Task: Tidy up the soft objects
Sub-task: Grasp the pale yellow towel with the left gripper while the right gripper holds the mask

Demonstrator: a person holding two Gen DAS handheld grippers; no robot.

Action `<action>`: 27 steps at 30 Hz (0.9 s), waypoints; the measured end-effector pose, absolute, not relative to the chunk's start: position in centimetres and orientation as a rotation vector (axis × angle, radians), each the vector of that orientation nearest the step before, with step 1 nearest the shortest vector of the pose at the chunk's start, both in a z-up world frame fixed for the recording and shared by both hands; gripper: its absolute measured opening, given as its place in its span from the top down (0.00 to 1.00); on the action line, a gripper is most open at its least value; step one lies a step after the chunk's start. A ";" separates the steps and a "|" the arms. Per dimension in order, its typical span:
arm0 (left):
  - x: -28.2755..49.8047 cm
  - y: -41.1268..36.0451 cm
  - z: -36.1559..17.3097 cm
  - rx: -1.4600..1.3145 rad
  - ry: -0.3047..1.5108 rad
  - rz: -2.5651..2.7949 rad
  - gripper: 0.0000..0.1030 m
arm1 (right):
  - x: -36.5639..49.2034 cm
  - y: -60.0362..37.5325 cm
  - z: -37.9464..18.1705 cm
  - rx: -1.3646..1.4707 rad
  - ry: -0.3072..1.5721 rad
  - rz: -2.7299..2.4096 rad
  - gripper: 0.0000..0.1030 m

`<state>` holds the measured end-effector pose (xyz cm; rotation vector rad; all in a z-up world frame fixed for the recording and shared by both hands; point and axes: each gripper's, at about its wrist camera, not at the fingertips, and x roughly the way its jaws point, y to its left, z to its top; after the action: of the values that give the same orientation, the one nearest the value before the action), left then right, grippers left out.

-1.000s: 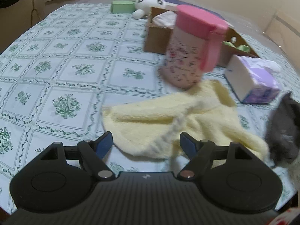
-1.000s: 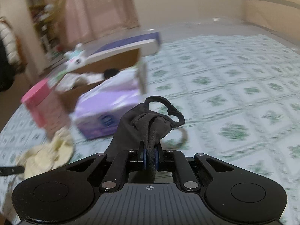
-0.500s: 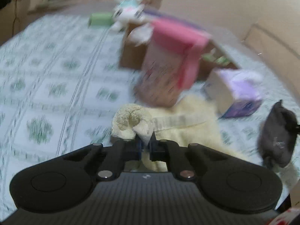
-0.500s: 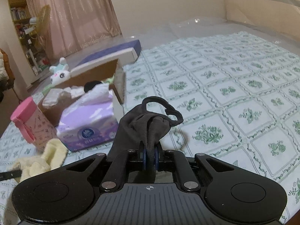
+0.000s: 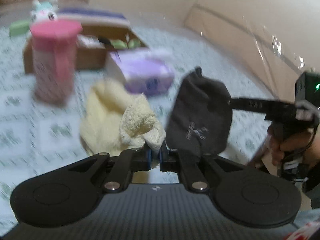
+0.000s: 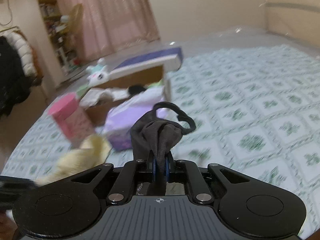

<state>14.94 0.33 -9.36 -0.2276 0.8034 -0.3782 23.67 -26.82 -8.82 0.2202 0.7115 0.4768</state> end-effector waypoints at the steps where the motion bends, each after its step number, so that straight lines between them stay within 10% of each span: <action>1: 15.1 0.1 -10.1 -0.234 0.830 -0.374 0.94 | 23.5 -26.6 -9.1 0.223 0.736 0.501 0.91; 9: 15.9 1.5 -11.0 -0.270 0.890 -0.312 0.90 | 22.8 -25.1 -12.3 0.210 0.911 0.571 0.91; 16: 15.0 1.9 -8.3 -0.203 0.852 -0.278 0.51 | 23.9 -25.1 -13.1 0.201 0.952 0.524 0.89; 20: 16.2 2.1 -8.5 -0.165 0.841 -0.230 0.42 | 24.2 -25.6 -12.7 0.193 0.941 0.489 0.46; 27: 19.4 3.3 -11.5 -0.181 0.899 -0.199 0.31 | 24.7 -27.0 -11.8 0.203 0.893 0.476 0.36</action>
<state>19.45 3.27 -11.52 -0.1806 0.8992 -0.1985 24.65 -27.00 -11.78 0.2026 0.8928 0.4762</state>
